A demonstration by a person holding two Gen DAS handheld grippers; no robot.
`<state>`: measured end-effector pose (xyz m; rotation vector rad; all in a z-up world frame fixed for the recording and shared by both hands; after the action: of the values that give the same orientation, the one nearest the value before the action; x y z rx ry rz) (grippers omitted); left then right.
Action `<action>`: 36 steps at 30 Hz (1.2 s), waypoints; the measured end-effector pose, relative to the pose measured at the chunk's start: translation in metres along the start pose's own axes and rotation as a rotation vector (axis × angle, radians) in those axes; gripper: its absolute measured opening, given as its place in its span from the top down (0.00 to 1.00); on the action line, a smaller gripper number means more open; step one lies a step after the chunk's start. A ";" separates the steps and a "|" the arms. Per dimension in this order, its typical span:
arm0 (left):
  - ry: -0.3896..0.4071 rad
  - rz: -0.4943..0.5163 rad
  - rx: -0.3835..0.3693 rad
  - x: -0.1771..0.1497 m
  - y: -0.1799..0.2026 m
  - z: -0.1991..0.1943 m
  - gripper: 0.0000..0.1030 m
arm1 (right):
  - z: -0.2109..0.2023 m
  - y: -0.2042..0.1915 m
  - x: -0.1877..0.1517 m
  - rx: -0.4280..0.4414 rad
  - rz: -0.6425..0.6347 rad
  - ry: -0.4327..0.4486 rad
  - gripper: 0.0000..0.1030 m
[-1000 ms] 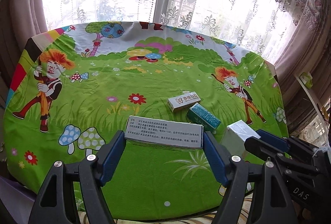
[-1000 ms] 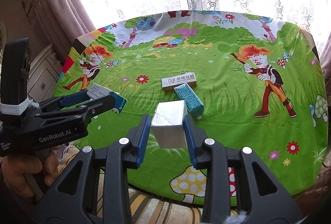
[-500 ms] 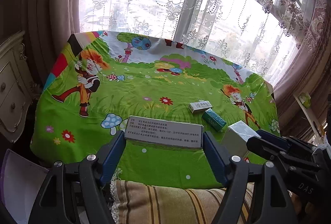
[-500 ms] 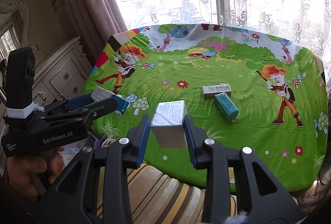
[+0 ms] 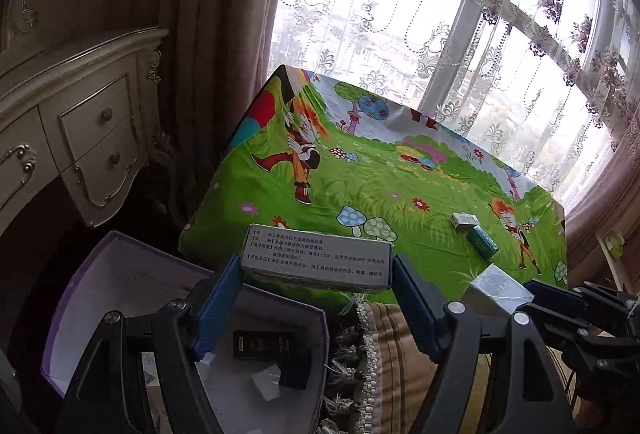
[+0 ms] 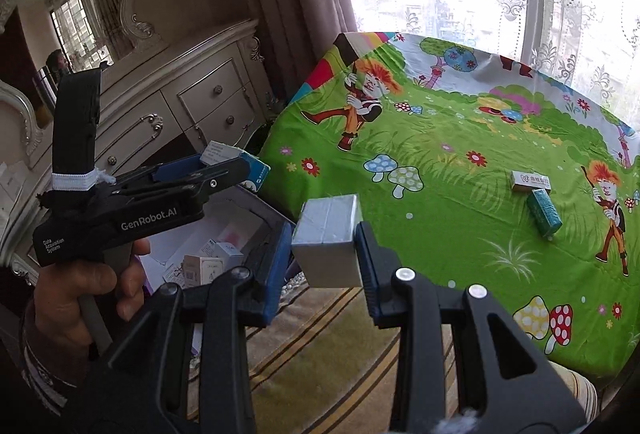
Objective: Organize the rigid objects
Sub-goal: 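Carry the leaflet box and small white box over the storage box, then open both tools to drop the two boxes into the storage box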
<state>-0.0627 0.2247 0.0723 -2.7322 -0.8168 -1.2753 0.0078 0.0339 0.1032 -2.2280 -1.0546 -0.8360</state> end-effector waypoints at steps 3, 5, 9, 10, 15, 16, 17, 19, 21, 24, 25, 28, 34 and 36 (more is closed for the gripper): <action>-0.001 -0.055 0.047 -0.008 -0.035 -0.007 0.27 | 0.011 -0.031 -0.002 0.041 -0.062 -0.025 0.63; -0.003 -0.084 0.076 -0.014 -0.055 -0.009 0.27 | 0.019 -0.048 -0.004 0.064 -0.094 -0.045 0.63; -0.018 -0.127 0.116 -0.027 -0.086 -0.010 0.27 | 0.035 -0.079 -0.010 0.097 -0.160 -0.080 0.63; -0.022 -0.136 0.124 -0.030 -0.091 -0.010 0.27 | 0.039 -0.086 -0.012 0.102 -0.176 -0.089 0.63; -0.042 -0.163 0.150 -0.042 -0.109 -0.011 0.27 | 0.056 -0.114 -0.022 0.134 -0.242 -0.126 0.63; -0.044 -0.166 0.154 -0.044 -0.112 -0.011 0.27 | 0.058 -0.117 -0.024 0.141 -0.250 -0.133 0.63; -0.045 -0.170 0.158 -0.045 -0.116 -0.012 0.27 | 0.061 -0.120 -0.026 0.148 -0.254 -0.141 0.63; -0.043 -0.175 0.165 -0.045 -0.118 -0.015 0.27 | 0.066 -0.122 -0.030 0.160 -0.256 -0.156 0.63; -0.042 -0.176 0.167 -0.046 -0.120 -0.016 0.27 | 0.070 -0.123 -0.033 0.163 -0.257 -0.168 0.63; -0.050 -0.178 0.166 -0.048 -0.121 -0.014 0.27 | 0.074 -0.123 -0.035 0.165 -0.257 -0.183 0.63; -0.053 -0.179 0.166 -0.047 -0.121 -0.013 0.27 | 0.075 -0.123 -0.036 0.163 -0.260 -0.186 0.63; -0.058 -0.181 0.163 -0.048 -0.120 -0.011 0.26 | 0.077 -0.124 -0.037 0.162 -0.264 -0.198 0.56; -0.074 -0.173 0.164 -0.048 -0.115 -0.008 0.24 | 0.075 -0.124 -0.040 0.139 -0.276 -0.196 0.36; -0.074 -0.172 0.165 -0.047 -0.114 -0.008 0.22 | 0.074 -0.124 -0.039 0.131 -0.280 -0.194 0.35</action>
<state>-0.1468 0.3003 0.0210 -2.6401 -1.1309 -1.0815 -0.0901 0.1341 0.0504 -2.1116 -1.4952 -0.6494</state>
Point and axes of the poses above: each gripper's, at about its wrist camera, not at the fingertips, and z roughly the way its jaws point, y to its right, x to its top, the point moved 2 cm from there along z, roughly the way its jaws point, and after that the axes turned 3 degrees about x, right-handed, at the moved point
